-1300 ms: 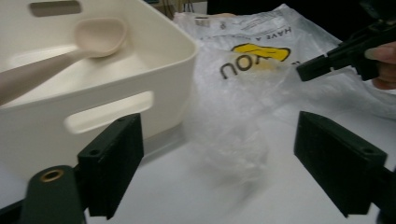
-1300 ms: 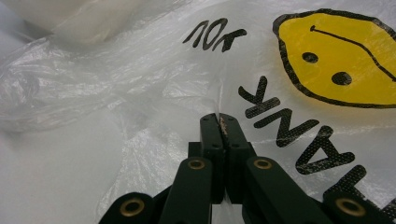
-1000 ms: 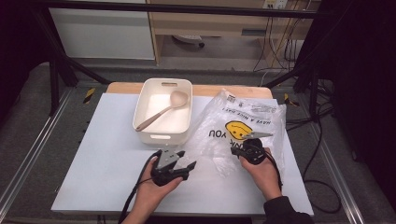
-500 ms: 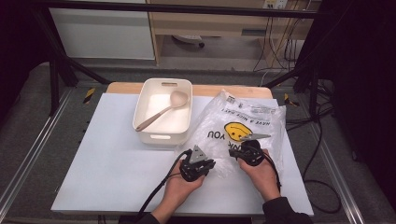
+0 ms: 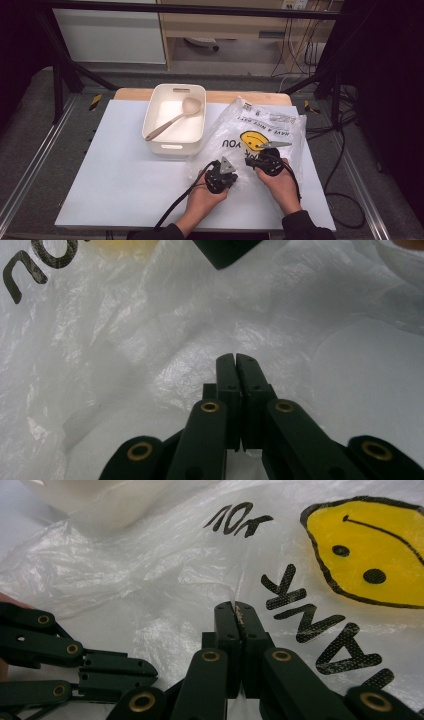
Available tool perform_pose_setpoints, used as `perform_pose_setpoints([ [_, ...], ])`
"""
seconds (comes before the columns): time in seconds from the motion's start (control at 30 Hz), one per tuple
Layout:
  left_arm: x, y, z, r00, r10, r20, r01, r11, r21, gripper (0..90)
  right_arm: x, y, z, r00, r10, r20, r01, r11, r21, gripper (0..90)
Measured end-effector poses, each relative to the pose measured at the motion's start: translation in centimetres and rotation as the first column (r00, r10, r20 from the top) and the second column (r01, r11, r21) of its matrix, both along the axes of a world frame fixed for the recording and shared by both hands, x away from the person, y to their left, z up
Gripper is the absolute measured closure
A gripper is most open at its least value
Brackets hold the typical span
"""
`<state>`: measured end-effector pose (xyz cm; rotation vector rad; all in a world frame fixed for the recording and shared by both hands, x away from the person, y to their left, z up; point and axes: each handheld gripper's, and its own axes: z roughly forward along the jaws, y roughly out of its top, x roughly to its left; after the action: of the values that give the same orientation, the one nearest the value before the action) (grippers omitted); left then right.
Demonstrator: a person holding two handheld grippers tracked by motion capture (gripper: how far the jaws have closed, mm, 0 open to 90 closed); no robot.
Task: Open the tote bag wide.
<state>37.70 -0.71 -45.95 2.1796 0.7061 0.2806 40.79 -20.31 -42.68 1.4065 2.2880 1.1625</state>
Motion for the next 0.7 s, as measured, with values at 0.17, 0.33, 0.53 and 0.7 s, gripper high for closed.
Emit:
perform_pose_setpoints([
  [0.17,0.1,0.1,0.0,1.0,0.0,-0.007,0.0,1.0,-0.004,89.9,0.6,-0.6,1.1,0.9996,-0.018,0.022,0.018,0.9995,0.027,90.0],
  [0.33,0.1,0.0,-0.1,0.9999,0.002,-0.011,-0.002,1.0,-0.009,90.0,1.5,-0.7,2.7,0.998,-0.034,0.054,0.032,0.9987,0.04,90.0],
  [0.53,0.2,0.1,-0.1,0.9998,0.003,-0.021,-0.004,0.9999,-0.016,90.0,3.4,-0.9,4.0,0.9956,-0.062,0.07,0.061,0.9978,0.024,90.0],
  [0.7,0.3,0.1,-0.1,0.9996,0.001,-0.028,-0.001,0.9998,-0.018,90.0,4.6,-0.7,5.0,0.9911,-0.097,0.091,0.093,0.9946,0.046,90.0],
])
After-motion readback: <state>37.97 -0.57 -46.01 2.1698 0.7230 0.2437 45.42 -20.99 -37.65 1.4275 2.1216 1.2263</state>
